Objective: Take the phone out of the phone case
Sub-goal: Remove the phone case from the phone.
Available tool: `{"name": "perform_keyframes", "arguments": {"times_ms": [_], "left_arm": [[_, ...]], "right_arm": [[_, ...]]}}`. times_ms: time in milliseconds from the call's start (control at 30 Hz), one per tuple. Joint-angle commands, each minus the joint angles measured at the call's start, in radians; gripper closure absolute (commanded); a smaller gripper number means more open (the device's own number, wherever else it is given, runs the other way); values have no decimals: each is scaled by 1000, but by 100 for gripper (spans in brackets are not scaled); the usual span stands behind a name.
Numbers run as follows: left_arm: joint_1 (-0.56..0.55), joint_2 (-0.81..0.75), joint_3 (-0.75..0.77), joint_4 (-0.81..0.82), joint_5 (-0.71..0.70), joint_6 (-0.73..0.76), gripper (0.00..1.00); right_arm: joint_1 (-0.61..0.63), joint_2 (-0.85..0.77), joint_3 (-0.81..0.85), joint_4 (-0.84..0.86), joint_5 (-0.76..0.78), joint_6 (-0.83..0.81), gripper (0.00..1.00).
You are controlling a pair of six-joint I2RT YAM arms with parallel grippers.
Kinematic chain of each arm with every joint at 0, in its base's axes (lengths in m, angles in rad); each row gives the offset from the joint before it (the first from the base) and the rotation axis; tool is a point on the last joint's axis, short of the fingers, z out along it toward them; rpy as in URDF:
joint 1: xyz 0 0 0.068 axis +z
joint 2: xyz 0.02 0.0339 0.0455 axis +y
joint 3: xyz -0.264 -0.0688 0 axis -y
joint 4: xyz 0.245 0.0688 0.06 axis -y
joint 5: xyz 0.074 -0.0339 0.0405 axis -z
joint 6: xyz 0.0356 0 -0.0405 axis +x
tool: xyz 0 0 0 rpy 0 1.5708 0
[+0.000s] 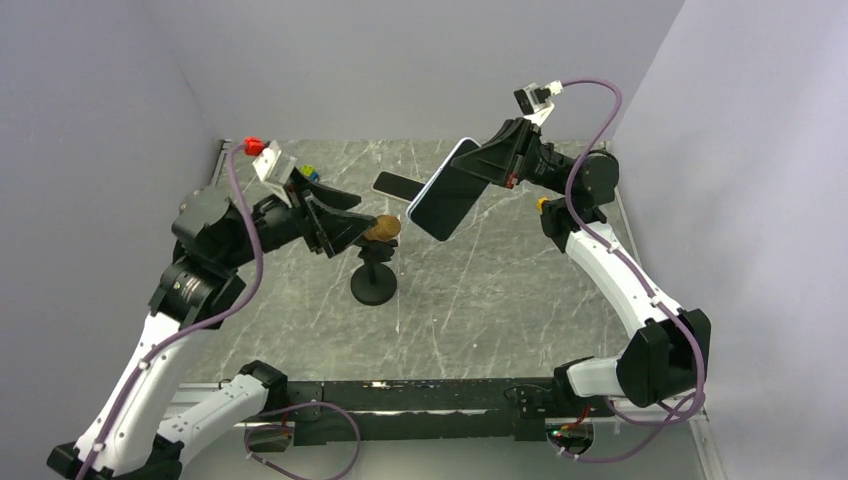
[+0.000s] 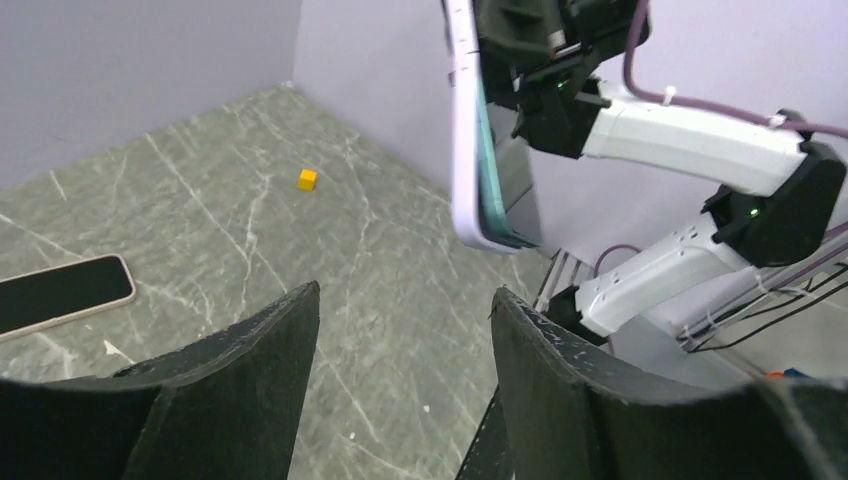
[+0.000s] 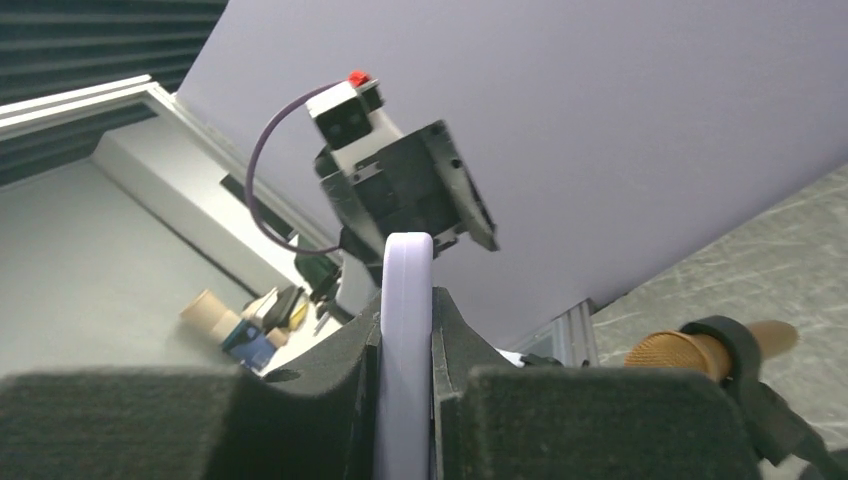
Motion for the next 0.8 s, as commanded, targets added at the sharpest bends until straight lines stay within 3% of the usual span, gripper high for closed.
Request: {"name": "perform_keyframes", "arguments": {"times_ms": [0, 100, 200, 533, 633, 767], "left_arm": [[3, -18, -30, 142, -20, -128, 31], [-19, 83, 16, 241, 178, -287, 32], [-80, 134, 20, 338, 225, -360, 33], [-168, 131, -17, 252, 71, -295, 31], [-175, 149, -15, 257, 71, -312, 32], [-182, 78, -15, 145, -120, -226, 30]], "right_arm": [[-21, -56, -1, -69, 31, -54, 100], [-23, -72, 3, -144, 38, -105, 100], [-25, -77, 4, -171, 45, -121, 100], [-30, -61, 0, -92, 48, -53, 100], [-31, -73, 5, -152, 54, -94, 100], [-33, -99, 18, -281, 71, -188, 100]]}}
